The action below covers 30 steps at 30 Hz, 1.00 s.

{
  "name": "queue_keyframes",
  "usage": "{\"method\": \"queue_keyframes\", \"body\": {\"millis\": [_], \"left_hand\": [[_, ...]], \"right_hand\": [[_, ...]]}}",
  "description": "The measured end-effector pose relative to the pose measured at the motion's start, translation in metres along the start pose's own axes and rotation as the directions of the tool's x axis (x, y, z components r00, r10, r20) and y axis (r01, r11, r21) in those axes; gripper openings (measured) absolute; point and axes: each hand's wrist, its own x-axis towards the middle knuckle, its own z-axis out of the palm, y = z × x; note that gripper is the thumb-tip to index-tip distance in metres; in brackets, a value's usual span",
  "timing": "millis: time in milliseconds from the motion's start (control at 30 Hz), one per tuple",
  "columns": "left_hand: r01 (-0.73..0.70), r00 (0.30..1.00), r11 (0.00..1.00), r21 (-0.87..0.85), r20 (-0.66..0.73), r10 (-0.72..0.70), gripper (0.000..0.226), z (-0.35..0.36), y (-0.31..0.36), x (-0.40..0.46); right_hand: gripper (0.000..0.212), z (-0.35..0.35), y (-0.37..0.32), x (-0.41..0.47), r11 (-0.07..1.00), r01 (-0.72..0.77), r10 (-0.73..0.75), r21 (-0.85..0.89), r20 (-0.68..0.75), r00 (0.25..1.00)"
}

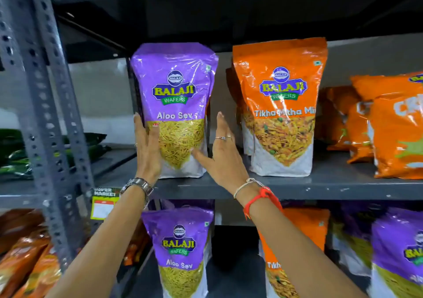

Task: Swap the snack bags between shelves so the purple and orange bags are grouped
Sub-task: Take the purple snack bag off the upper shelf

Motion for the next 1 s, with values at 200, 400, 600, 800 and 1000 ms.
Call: {"method": "queue_keyframes", "body": {"millis": [200,400,600,800,1000], "left_hand": [[0.342,0.94,0.86,-0.378,0.139,-0.312,0.061,-0.001,0.003,0.01],[0.429,0.901,0.818,-0.383,0.237,-0.362,0.062,-0.005,0.014,0.003],[0.417,0.908,0.823,-0.386,0.203,-0.365,0.051,-0.009,0.037,-0.019],[0.402,0.916,0.836,-0.373,0.177,-0.361,0.044,-0.014,0.066,-0.055],[0.327,0.945,0.865,-0.382,0.109,-0.309,0.038,-0.028,0.092,-0.125]], "right_hand": [[0.103,0.025,-0.003,0.011,0.935,-0.218,0.173,0.279,0.176,0.969],[0.085,0.027,-0.001,0.013,0.913,-0.263,0.207,0.312,0.2,0.958],[0.084,0.016,-0.009,0.005,0.881,-0.31,0.23,0.358,0.249,0.941],[0.084,-0.007,-0.025,-0.019,0.837,-0.323,0.224,0.441,0.262,0.939],[0.086,-0.03,-0.046,-0.068,0.811,-0.301,0.166,0.501,0.296,0.941]]}}
